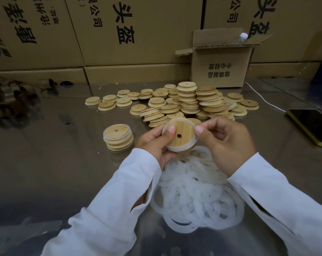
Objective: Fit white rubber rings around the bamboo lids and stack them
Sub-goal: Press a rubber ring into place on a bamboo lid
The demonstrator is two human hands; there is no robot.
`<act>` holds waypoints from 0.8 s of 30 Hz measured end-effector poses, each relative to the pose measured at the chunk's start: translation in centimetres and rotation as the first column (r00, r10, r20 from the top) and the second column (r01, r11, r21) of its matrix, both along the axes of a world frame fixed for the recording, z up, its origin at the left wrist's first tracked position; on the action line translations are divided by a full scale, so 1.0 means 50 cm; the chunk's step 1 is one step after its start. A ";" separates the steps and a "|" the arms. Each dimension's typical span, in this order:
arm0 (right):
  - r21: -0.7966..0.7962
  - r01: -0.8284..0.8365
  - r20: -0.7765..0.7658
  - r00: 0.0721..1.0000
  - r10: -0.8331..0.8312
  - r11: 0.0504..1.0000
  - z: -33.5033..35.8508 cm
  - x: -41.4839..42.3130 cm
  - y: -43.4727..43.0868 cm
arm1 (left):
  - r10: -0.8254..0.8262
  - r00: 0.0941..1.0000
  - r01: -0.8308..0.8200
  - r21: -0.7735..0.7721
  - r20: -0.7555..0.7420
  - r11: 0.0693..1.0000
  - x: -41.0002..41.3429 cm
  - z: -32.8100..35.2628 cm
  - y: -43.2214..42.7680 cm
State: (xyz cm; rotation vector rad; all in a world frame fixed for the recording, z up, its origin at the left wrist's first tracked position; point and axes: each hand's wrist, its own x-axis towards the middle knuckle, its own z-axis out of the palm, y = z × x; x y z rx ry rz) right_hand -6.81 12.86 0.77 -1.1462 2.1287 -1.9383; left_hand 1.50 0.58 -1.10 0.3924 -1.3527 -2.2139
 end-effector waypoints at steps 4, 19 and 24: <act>0.006 0.000 -0.001 1.000 0.000 1.000 0.001 0.001 0.000 | 0.005 1.000 -0.004 0.030 -0.029 1.000 0.000 0.002 0.000; -0.142 0.025 0.058 0.998 -0.017 0.990 -0.016 0.001 -0.004 | 0.052 0.998 -0.056 -0.103 -0.037 0.993 0.002 0.004 0.011; -0.104 0.078 0.057 0.996 -0.073 0.992 -0.034 0.008 -0.009 | 0.162 0.987 -0.160 -0.223 -0.010 0.962 0.001 0.002 0.012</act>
